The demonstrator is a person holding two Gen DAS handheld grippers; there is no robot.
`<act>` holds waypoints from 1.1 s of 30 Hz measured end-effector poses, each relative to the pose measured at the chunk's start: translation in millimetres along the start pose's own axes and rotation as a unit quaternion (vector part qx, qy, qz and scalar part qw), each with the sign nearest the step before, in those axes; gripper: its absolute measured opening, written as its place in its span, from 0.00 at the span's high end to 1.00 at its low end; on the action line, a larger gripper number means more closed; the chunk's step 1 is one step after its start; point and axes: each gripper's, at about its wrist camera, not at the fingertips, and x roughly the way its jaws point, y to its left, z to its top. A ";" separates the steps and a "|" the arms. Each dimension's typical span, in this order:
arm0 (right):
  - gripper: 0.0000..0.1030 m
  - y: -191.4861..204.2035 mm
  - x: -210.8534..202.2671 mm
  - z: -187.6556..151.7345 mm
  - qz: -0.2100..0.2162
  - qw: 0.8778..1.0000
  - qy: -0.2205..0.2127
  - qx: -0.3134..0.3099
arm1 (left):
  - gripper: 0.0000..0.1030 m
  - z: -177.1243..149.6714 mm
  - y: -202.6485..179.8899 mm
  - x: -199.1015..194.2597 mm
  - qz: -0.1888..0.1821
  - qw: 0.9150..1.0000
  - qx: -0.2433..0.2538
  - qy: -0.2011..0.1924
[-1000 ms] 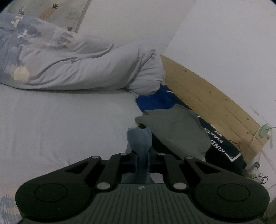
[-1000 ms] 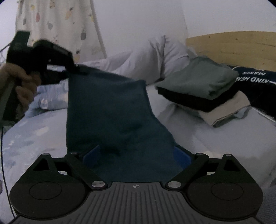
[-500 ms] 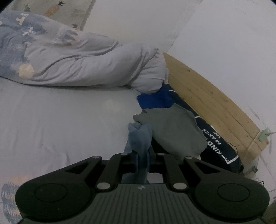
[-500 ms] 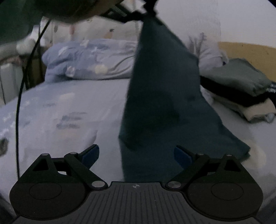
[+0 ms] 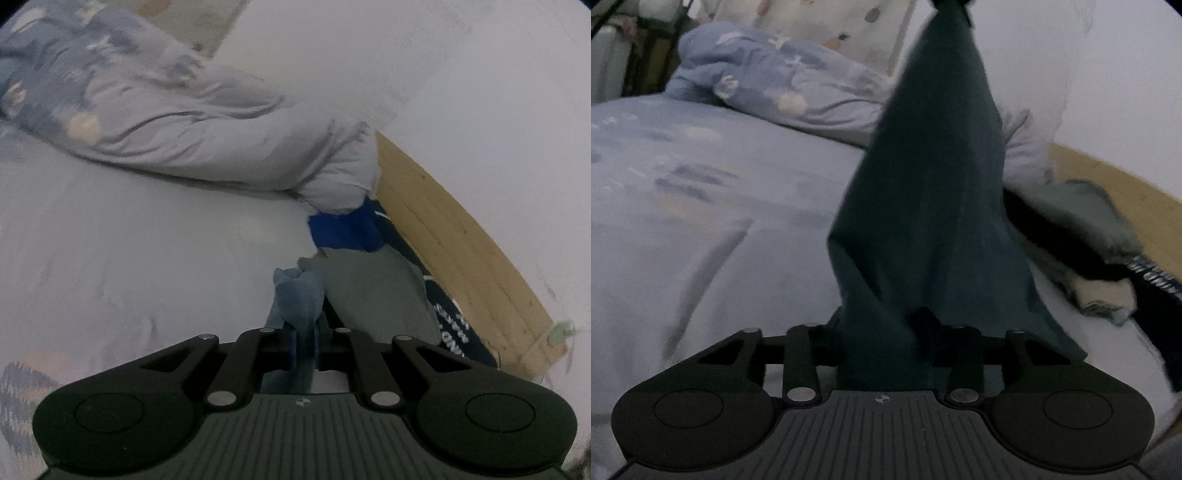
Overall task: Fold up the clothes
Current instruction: 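Carry the shirt with both grippers and lay it on the green clothes stack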
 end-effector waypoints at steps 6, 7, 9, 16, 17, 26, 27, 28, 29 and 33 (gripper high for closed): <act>0.86 -58.7 -44.1 22.7 0.070 0.997 0.000 0.024 | 0.89 10.9 27.5 -10.7 -0.011 0.996 -0.088 -0.027; 0.87 -68.6 -52.0 28.4 0.078 0.997 -0.003 0.025 | 0.90 12.8 32.0 -12.5 -0.013 0.994 -0.103 -0.032; 0.88 -91.7 -67.0 43.8 0.100 0.994 -0.008 0.030 | 0.90 16.4 41.2 -16.0 -0.017 0.990 -0.132 -0.041; 0.89 -165.5 -80.2 101.1 0.155 0.985 -0.023 0.071 | 0.90 37.7 32.6 -18.6 -0.020 0.985 -0.151 -0.077; 0.89 -175.8 -79.7 108.3 0.161 0.984 -0.026 0.075 | 0.90 42.3 29.0 -17.5 -0.022 0.985 -0.150 -0.081; 0.89 -251.1 -51.4 157.0 0.229 0.964 -0.036 0.131 | 0.90 80.3 -22.9 42.9 -0.035 0.986 -0.129 -0.097; 0.89 -260.0 -48.0 161.4 0.230 0.963 -0.040 0.134 | 0.90 84.3 -29.6 52.4 -0.036 0.986 -0.127 -0.097; 0.89 -269.6 -42.7 165.2 0.230 0.962 -0.042 0.141 | 0.90 88.3 -36.3 61.8 -0.036 0.987 -0.125 -0.097; 0.89 -279.0 -37.6 168.6 0.231 0.961 -0.045 0.147 | 0.90 92.2 -43.0 71.2 -0.037 0.987 -0.123 -0.097; 0.89 -315.3 -15.0 175.6 0.230 0.958 -0.047 0.165 | 0.90 108.2 -69.7 109.0 -0.039 0.988 -0.115 -0.097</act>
